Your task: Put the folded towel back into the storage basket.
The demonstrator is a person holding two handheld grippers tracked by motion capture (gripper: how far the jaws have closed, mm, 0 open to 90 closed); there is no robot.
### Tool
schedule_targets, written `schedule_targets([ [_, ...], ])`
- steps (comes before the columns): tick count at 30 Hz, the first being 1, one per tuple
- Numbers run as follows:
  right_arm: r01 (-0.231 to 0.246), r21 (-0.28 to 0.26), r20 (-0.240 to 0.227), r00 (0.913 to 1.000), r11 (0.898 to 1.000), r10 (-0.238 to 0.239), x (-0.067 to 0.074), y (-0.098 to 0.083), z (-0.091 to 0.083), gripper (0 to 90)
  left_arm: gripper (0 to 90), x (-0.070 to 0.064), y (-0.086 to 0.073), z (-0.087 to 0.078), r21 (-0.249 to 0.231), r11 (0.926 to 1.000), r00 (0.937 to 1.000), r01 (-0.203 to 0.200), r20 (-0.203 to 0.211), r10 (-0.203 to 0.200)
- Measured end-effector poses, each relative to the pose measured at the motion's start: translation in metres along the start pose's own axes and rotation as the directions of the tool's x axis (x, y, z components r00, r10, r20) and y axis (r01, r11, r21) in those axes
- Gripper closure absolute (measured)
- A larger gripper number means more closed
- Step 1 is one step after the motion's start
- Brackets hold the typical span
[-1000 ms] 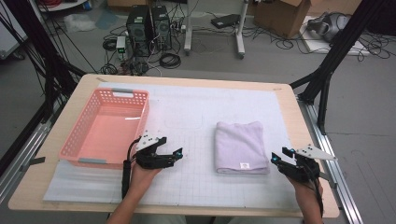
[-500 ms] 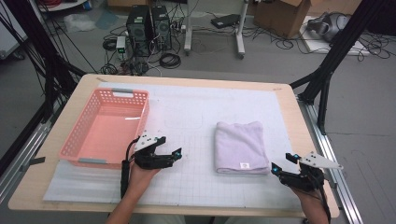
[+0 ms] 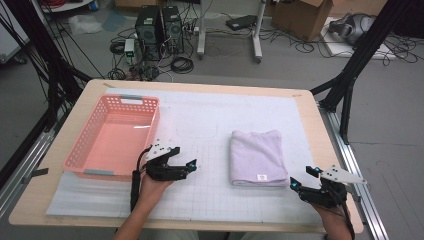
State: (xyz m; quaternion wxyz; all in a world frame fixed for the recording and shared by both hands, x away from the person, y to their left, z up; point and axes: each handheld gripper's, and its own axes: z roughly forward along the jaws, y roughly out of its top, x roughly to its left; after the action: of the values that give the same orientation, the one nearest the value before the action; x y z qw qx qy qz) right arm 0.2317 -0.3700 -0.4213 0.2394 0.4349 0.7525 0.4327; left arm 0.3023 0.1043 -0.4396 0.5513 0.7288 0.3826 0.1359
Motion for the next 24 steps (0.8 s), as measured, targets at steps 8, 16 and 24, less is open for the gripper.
schedule_targets([
  [8,0.007,0.004,-0.003,1.0000,1.000,-0.007,0.001,0.002,0.002,25.2,11.1,-0.002,0.012,0.011,0.013,0.9999,1.0000,-0.003,0.007,0.003],
  [16,0.010,0.002,-0.004,0.9999,1.000,-0.010,0.001,0.001,-0.001,25.2,9.2,-0.013,0.025,0.029,-0.073,0.9883,0.9899,-0.134,0.036,0.137],
  [24,0.019,0.004,-0.013,0.9997,1.000,-0.019,0.002,0.001,0.000,25.1,10.7,-0.027,0.034,0.065,0.051,0.9967,0.9929,-0.064,0.103,0.058],
])
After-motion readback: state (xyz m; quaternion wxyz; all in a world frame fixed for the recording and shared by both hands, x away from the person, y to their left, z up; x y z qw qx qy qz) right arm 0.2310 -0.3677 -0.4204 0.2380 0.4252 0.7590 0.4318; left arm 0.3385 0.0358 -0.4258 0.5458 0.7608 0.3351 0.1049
